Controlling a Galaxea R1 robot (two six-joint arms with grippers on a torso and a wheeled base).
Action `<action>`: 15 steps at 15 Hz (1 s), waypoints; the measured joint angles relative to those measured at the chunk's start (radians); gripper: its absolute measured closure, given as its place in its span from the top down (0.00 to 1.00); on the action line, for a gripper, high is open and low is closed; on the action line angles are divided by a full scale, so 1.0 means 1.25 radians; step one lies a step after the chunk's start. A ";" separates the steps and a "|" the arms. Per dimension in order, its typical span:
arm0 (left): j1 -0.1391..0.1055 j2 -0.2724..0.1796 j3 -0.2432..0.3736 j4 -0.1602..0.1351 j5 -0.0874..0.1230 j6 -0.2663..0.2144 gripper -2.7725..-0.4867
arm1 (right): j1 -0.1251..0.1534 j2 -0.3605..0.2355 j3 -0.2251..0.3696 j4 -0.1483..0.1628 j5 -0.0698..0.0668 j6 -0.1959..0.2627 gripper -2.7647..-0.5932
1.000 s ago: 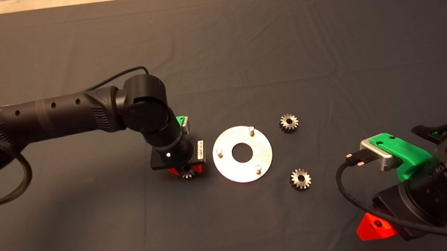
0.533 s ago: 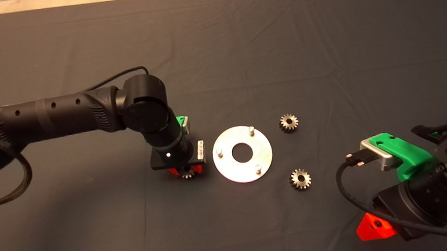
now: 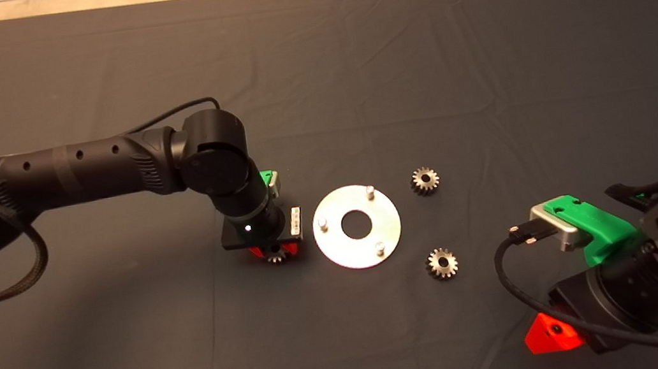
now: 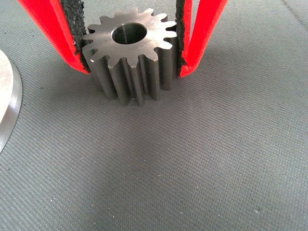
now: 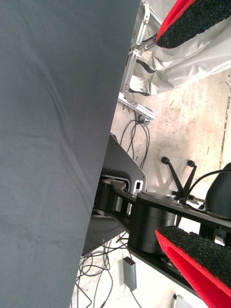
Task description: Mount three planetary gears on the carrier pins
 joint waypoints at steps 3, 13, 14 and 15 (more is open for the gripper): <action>0.000 0.002 0.000 0.000 0.004 -0.001 0.19 | 0.000 0.000 0.000 0.000 0.000 0.000 0.99; -0.017 0.016 0.001 -0.003 0.042 -0.004 0.19 | 0.000 0.004 0.001 0.000 0.000 0.000 0.99; -0.027 0.017 0.001 -0.005 0.044 -0.004 0.19 | 0.000 0.004 0.001 0.000 0.000 0.000 0.99; -0.038 0.024 0.001 -0.006 0.051 -0.004 0.19 | 0.000 0.004 0.001 0.000 0.000 0.000 0.99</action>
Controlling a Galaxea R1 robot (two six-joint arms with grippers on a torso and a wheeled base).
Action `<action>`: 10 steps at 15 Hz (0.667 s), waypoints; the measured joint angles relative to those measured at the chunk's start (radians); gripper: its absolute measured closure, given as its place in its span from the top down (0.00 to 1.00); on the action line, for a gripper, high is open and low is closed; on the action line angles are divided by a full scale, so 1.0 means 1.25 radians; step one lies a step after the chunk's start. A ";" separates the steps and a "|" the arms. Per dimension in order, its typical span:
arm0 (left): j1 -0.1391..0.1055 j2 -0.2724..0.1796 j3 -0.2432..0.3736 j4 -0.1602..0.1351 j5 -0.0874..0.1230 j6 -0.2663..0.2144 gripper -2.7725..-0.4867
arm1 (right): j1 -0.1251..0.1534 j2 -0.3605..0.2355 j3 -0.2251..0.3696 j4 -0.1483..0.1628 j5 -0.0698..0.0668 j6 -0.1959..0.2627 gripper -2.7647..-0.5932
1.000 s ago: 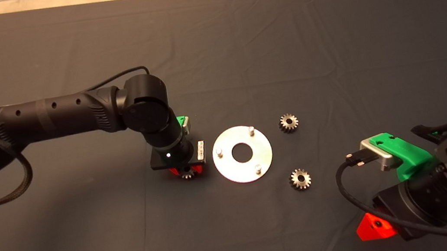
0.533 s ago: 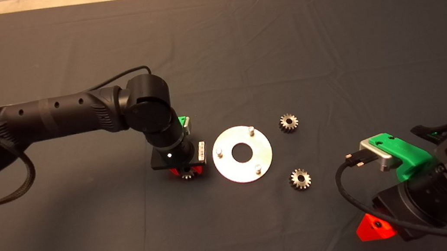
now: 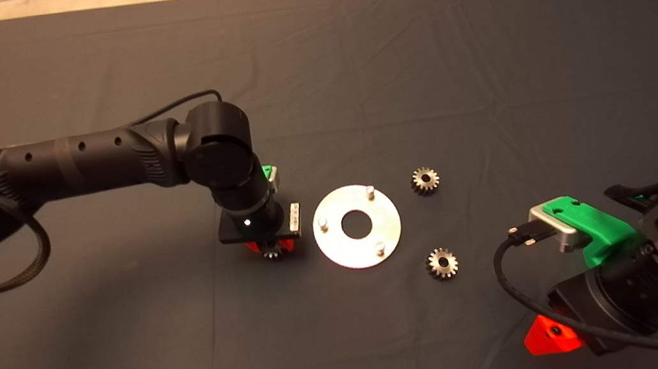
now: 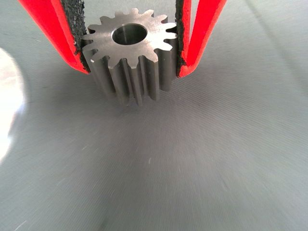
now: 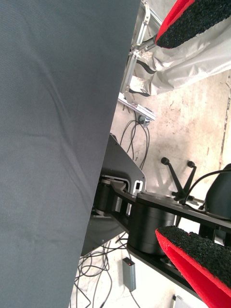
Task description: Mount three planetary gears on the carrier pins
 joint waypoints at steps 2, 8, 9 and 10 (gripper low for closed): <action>-0.006 0.016 0.000 0.000 0.002 0.000 0.19 | 0.000 0.000 0.000 0.000 0.000 0.000 0.99; -0.006 0.063 0.000 -0.005 0.013 0.000 0.19 | 0.000 0.000 0.000 0.000 0.001 0.000 0.99; -0.006 0.072 0.000 -0.006 0.010 0.000 0.19 | 0.000 0.000 0.000 0.000 0.000 0.000 0.99; -0.007 0.075 0.000 -0.006 0.004 0.000 0.19 | 0.000 0.000 0.000 0.000 0.000 0.000 0.99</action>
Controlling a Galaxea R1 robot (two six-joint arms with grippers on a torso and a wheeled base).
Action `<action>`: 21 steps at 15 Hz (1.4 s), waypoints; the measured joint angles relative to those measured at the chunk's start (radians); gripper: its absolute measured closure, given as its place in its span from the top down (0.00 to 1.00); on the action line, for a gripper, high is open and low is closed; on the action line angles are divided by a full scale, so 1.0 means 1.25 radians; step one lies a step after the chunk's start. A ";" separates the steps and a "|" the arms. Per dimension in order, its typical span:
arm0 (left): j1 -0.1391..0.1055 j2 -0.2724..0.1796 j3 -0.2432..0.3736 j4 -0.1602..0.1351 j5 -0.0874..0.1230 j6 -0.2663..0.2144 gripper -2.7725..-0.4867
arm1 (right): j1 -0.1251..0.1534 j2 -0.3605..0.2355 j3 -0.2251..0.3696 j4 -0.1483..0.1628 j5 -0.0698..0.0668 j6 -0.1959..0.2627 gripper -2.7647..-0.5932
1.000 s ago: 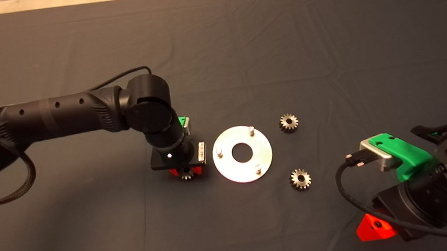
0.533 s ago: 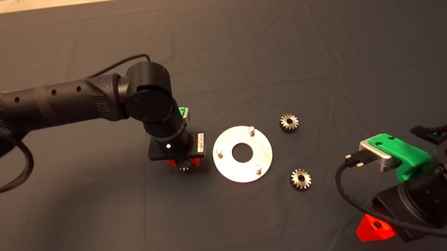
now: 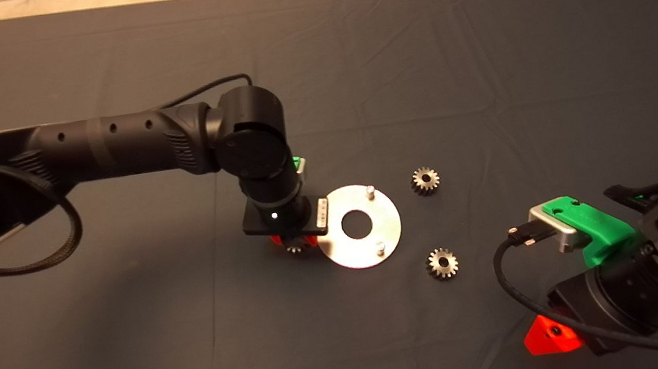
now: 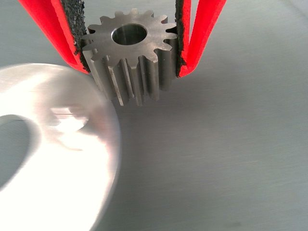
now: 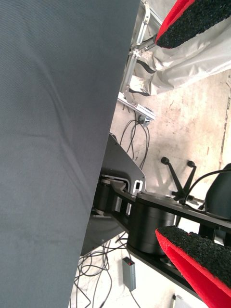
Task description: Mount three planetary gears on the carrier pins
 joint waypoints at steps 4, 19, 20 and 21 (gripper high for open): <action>-0.030 -0.003 -0.002 0.000 0.009 0.000 0.19 | 0.000 0.002 0.000 0.000 0.000 0.000 0.99; -0.035 0.083 -0.092 -0.014 0.013 0.022 0.18 | 0.000 0.002 0.001 0.000 0.000 0.000 0.99; -0.035 0.082 -0.092 -0.015 0.013 0.022 0.18 | 0.000 0.002 0.001 0.000 0.000 0.000 0.99; -0.035 0.082 -0.094 -0.015 0.014 0.022 0.18 | 0.000 0.002 0.000 0.000 0.000 0.000 0.99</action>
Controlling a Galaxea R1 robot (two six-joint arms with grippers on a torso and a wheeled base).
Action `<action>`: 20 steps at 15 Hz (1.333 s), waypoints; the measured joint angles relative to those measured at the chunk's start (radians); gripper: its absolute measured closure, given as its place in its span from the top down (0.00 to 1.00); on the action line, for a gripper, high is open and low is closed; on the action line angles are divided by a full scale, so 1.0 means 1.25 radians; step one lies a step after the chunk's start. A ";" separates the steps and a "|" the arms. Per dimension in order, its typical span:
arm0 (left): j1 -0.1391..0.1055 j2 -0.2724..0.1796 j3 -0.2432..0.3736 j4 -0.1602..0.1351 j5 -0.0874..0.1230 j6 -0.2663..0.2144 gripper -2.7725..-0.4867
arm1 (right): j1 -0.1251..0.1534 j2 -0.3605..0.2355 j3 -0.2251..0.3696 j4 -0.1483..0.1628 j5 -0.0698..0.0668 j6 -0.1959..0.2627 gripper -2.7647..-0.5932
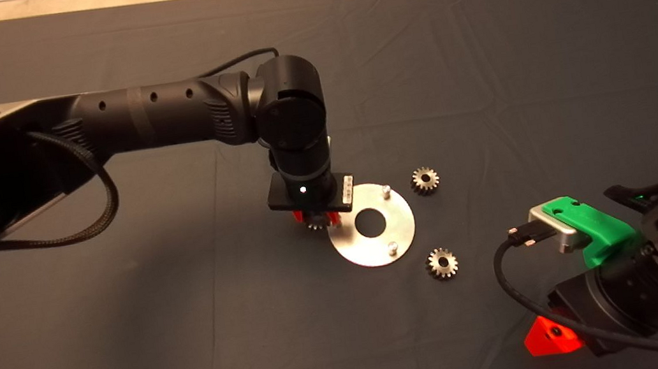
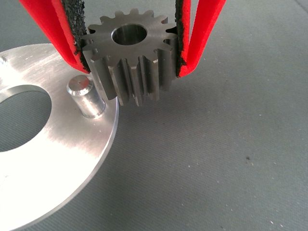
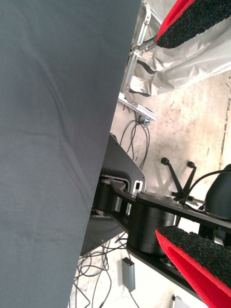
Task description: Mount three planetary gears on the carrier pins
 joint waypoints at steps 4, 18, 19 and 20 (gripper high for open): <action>-0.014 0.000 0.000 -0.028 0.001 0.000 0.18 | 0.000 0.000 0.000 0.000 0.000 0.000 0.99; -0.031 0.031 -0.012 -0.031 0.002 0.002 0.18 | 0.000 0.000 0.000 0.000 0.001 0.000 0.99; -0.031 0.050 -0.021 -0.031 0.001 0.002 0.18 | 0.000 0.000 0.000 0.000 0.000 0.000 0.99; -0.031 0.063 -0.029 -0.033 -0.003 0.003 0.18 | 0.000 0.000 0.000 0.000 0.000 0.000 0.99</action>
